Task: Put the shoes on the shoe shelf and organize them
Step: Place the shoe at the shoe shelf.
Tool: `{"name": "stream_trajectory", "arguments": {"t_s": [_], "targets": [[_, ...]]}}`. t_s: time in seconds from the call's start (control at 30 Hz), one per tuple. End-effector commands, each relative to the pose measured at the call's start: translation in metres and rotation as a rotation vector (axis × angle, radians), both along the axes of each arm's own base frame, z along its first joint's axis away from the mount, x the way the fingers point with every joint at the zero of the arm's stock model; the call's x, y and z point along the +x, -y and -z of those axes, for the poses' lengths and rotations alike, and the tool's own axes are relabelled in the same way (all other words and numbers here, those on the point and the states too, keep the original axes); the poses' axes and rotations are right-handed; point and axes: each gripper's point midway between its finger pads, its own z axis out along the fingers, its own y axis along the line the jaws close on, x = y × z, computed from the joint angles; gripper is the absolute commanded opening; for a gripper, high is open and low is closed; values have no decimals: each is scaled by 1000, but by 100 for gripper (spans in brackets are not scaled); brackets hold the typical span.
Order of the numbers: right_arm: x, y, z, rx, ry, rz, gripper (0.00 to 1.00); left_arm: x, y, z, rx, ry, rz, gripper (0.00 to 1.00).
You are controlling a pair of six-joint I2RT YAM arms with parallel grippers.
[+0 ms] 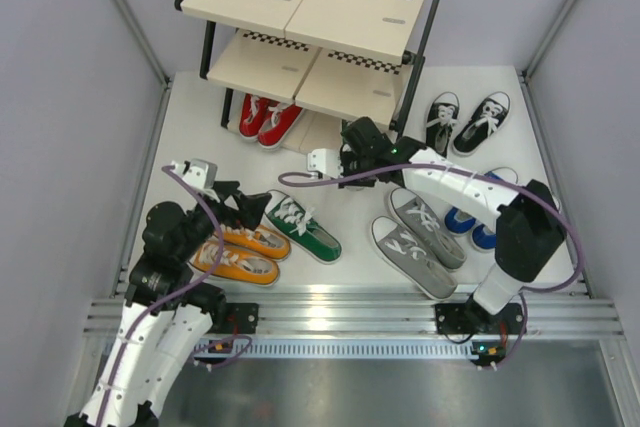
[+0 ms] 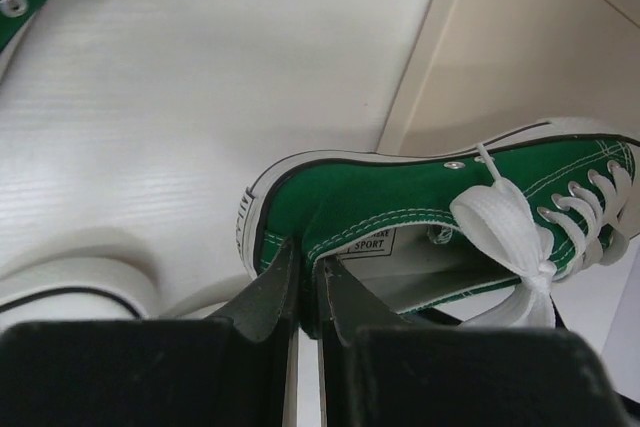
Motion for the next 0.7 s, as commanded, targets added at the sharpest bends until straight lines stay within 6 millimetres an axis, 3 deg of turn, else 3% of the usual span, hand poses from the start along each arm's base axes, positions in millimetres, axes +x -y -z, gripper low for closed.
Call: {"name": "stream_trajectory", "arguments": {"t_s": [0.0,0.37,0.67], "targets": [[55,-22,-52,154,192,99,0,0,1,-6,6,40,13,93],[94,-10,-34,161,263,225,0,-2,1,-6,1,44,17,93],[109,2,-18,146,291,261,0,-1,1,-5,2,40,17,93]]}}
